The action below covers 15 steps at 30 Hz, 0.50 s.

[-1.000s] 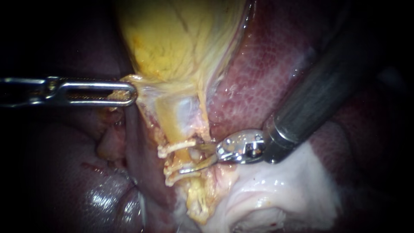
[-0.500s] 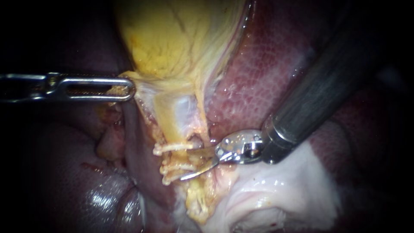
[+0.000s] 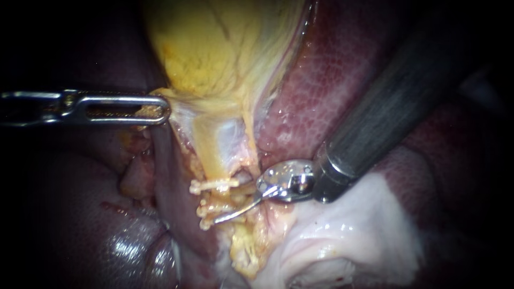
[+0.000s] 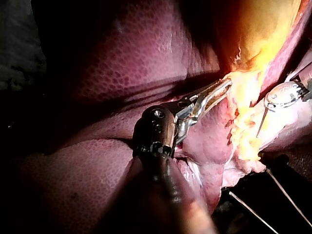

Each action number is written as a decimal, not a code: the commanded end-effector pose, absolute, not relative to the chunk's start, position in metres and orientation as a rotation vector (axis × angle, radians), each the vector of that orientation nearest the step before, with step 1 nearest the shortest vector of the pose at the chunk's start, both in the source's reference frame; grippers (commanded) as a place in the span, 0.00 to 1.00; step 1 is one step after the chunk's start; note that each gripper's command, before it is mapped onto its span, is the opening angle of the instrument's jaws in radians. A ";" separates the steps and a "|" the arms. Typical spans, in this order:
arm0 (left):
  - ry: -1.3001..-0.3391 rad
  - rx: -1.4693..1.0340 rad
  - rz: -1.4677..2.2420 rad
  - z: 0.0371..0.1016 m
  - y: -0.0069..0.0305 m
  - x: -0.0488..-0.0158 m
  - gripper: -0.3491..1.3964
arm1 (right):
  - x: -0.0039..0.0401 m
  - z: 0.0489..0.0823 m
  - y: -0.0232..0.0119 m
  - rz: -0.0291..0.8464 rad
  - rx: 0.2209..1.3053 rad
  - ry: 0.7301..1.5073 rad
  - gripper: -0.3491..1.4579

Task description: Go to the cutting position left tube

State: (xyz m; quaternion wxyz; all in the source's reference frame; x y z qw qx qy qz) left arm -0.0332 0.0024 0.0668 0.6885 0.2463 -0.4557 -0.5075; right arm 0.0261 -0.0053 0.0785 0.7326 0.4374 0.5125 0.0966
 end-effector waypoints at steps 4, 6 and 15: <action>-1.019 0.551 -1.136 0.0673 0.0027 -0.0332 0.00 | 0.0266 0.0785 -0.0053 0.216 0.995 1.138 0.88; -1.019 0.551 -1.136 0.0675 0.0028 -0.0332 0.00 | 0.0267 0.0785 -0.0053 0.215 1.014 1.148 0.88; -1.019 0.550 -1.137 0.0684 0.0034 -0.0332 0.00 | 0.0280 0.0788 -0.0057 0.223 1.062 1.170 0.87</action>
